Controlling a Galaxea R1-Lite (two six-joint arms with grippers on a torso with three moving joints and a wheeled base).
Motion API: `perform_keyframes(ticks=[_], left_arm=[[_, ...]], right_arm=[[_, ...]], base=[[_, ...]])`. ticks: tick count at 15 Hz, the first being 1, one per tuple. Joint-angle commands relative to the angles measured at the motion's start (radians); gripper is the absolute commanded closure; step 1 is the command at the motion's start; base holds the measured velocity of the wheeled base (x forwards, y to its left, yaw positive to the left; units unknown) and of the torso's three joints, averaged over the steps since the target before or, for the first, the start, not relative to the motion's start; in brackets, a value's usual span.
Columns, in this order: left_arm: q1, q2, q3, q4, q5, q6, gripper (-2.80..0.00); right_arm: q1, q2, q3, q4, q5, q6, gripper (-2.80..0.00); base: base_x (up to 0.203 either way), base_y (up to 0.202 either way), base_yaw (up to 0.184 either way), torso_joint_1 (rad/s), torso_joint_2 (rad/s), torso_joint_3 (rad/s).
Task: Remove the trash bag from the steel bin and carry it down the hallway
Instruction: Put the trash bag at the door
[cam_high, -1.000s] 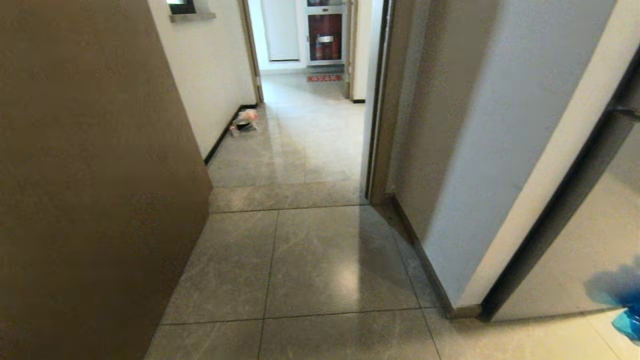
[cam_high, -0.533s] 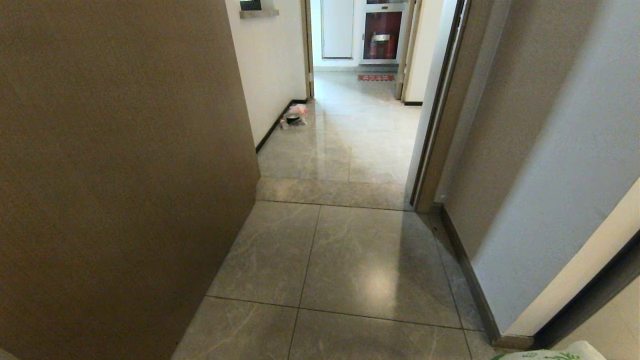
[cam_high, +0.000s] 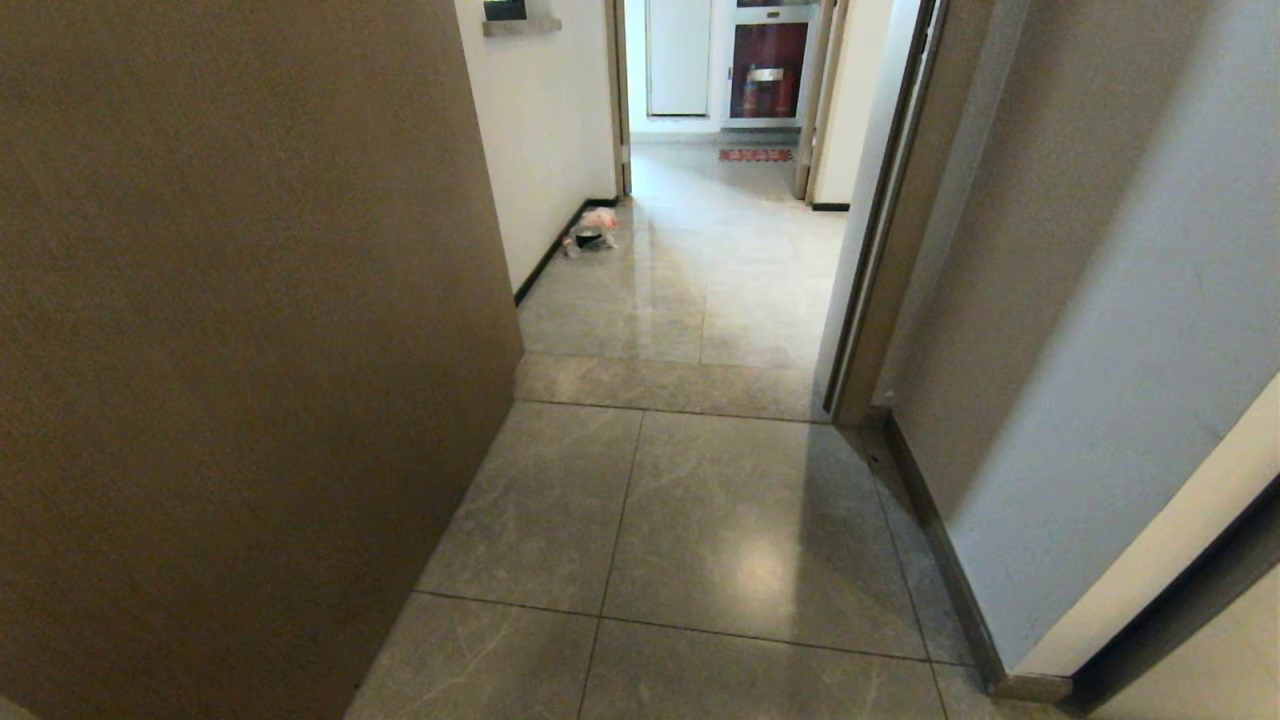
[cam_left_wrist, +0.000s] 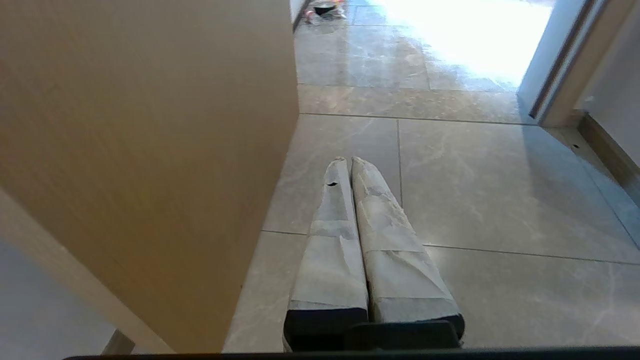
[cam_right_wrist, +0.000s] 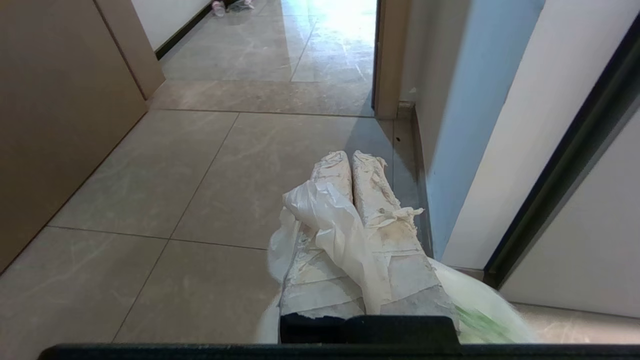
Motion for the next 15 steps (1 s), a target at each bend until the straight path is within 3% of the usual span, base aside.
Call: perform_keyframes(ticks=[1,12,15], left_arm=[[0.0,0.0,0.0,0.002,-0.001,0.0,0.0],[0.0,0.0,0.0,0.0,0.001,0.0,0.0],[0.0,0.0,0.0,0.0,0.0,0.0,0.0]], right_arm=[[0.0,0.0,0.0,0.0,0.0,0.0,0.0],[0.0,0.0,0.0,0.0,-0.001,0.0,0.0],[0.0,0.0,0.0,0.0,-0.001,-0.002,0.0]], base=[[0.0,0.0,0.0,0.0,0.0,0.0],[0.0,0.0,0.0,0.0,0.0,0.0],[0.147,0.0,-0.003,0.004,0.0,0.003]])
